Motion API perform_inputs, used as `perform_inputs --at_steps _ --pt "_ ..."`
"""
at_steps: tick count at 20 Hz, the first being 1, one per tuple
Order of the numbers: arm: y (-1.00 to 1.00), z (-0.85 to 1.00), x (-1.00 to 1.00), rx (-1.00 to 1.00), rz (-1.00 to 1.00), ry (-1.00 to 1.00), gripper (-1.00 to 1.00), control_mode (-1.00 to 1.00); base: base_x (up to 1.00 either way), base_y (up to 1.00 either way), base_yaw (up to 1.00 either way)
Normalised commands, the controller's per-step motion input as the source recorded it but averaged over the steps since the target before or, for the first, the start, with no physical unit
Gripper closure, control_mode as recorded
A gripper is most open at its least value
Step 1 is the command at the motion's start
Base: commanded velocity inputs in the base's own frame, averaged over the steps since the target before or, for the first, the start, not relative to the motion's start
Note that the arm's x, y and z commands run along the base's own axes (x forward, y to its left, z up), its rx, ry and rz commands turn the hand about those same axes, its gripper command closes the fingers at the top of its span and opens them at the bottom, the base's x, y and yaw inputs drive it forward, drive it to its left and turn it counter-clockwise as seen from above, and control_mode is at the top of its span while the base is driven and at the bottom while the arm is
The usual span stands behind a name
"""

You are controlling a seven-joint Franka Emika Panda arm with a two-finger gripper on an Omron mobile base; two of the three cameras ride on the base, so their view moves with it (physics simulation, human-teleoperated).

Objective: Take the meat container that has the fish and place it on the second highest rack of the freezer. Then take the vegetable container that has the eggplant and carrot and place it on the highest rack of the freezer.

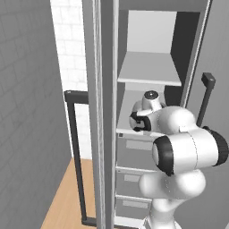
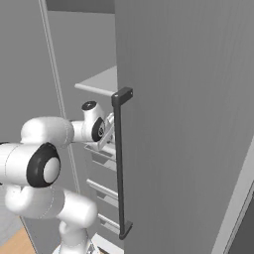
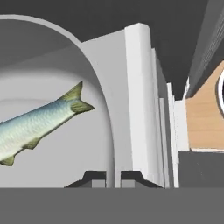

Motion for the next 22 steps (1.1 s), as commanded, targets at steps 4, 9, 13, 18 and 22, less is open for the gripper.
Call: perform_inputs --at_steps 4,9,13,18,22 --pt "-0.10 -0.17 0.62 0.00 -0.02 0.00 1.00 -1.00 0.00 0.00 0.00" --pt "-0.04 -0.28 0.48 0.00 0.00 0.01 1.00 -1.00 0.00 0.00 0.00" --pt "-0.05 -0.39 0.26 0.00 -0.01 0.00 1.00 -1.00 0.00 0.00 0.00" --pt "0.00 -0.03 0.02 0.00 0.00 -0.01 1.00 -1.00 0.00 0.00 0.00" --pt "0.00 0.00 0.00 0.00 0.00 0.00 1.00 -1.00 0.00 0.00 0.00"
